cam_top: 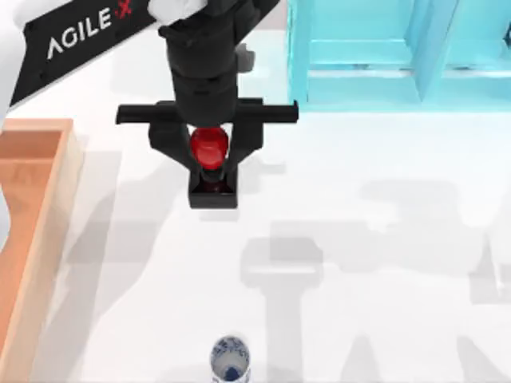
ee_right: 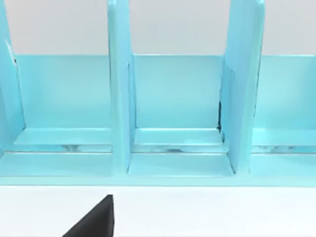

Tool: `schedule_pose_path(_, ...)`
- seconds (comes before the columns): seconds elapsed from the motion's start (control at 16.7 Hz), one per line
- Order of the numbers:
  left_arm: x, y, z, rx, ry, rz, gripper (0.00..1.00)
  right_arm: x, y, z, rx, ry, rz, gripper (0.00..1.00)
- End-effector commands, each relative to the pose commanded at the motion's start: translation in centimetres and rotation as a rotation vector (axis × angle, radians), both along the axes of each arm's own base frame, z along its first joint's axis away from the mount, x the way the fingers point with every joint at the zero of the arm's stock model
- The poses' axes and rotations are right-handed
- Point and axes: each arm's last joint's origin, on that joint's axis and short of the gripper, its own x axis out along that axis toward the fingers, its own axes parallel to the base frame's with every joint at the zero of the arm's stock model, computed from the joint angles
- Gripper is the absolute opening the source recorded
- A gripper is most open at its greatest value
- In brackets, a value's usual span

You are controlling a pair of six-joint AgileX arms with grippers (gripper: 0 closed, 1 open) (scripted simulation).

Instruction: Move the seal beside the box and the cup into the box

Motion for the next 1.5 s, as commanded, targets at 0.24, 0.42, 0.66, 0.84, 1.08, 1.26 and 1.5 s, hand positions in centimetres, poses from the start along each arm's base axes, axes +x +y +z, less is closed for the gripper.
schedule_pose_path(0.24, -0.1, 0.8, 0.6, 0.003, 0.005, 0.0, 0.0, 0.0, 0.0, 0.0, 0.0, 0.0, 0.0, 1.0)
schedule_pose_path(0.42, -0.3, 0.9, 0.7, 0.003, 0.001, -0.007, 0.0, 0.0, 0.0, 0.0, 0.0, 0.0, 0.0, 1.0)
schedule_pose_path(0.66, -2.5, 3.8, 2.3, -0.003, -0.01, -0.006, 0.0, 0.0, 0.0, 0.0, 0.0, 0.0, 0.0, 1.0)
schedule_pose_path(0.84, -5.6, 6.9, 2.5, 0.008, 0.007, -0.005, 0.0, 0.0, 0.0, 0.0, 0.0, 0.0, 0.0, 1.0)
schedule_pose_path(1.08, -9.2, 10.0, 2.8, 0.008, 0.005, -0.005, 0.0, 0.0, 0.0, 0.0, 0.0, 0.0, 0.0, 1.0)
schedule_pose_path(1.26, -9.8, 10.6, 2.8, 0.008, 0.005, -0.005, 0.0, 0.0, 0.0, 0.0, 0.0, 0.0, 0.0, 1.0)
schedule_pose_path(1.5, -9.7, 10.4, 2.6, 0.012, 0.009, -0.012, 0.0, 0.0, 0.0, 0.0, 0.0, 0.0, 0.0, 1.0)
